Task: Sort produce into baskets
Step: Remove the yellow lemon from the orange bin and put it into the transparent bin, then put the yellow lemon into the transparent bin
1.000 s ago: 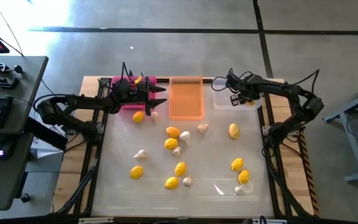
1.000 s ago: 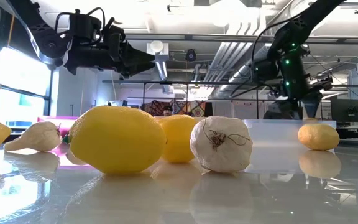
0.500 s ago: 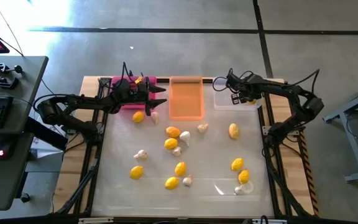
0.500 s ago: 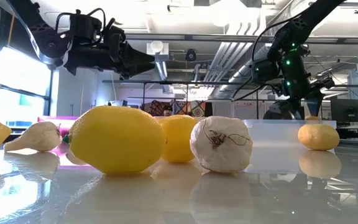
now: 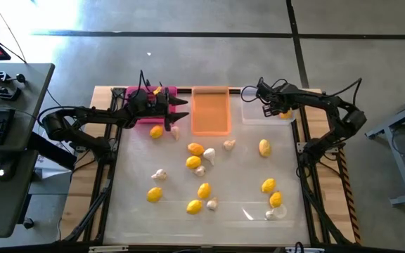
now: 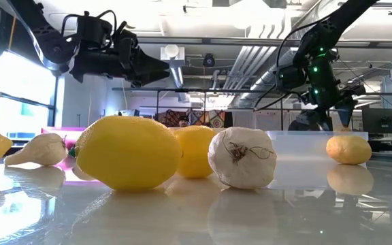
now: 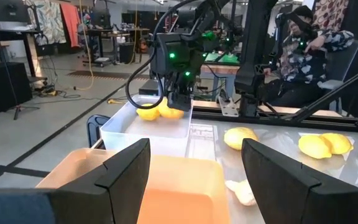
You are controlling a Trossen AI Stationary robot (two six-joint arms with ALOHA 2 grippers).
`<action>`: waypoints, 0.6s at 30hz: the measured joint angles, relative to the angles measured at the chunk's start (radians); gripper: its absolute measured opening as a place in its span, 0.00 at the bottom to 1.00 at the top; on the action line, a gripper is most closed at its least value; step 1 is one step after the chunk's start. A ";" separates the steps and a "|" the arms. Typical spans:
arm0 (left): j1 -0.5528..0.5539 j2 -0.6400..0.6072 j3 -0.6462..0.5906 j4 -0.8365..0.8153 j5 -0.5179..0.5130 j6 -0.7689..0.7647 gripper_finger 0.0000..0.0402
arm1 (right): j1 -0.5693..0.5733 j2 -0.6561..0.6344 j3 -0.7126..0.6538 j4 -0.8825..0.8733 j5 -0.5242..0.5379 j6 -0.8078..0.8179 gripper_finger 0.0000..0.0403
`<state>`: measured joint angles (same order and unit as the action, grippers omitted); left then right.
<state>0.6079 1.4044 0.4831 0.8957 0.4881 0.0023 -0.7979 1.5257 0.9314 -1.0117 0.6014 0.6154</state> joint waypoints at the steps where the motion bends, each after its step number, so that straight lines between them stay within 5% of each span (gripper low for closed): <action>1: 0.000 0.000 0.000 -0.002 0.000 -0.001 0.59 | 0.000 0.000 0.000 0.000 0.000 -0.012 0.60; 18: 0.000 0.000 -0.028 0.015 -0.003 0.081 0.57 | 0.110 -0.003 0.165 -0.121 0.105 -0.157 0.63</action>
<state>0.6075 1.4047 0.4548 0.9108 0.4847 0.0833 -0.6878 1.5223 1.0960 -1.1328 0.7063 0.4582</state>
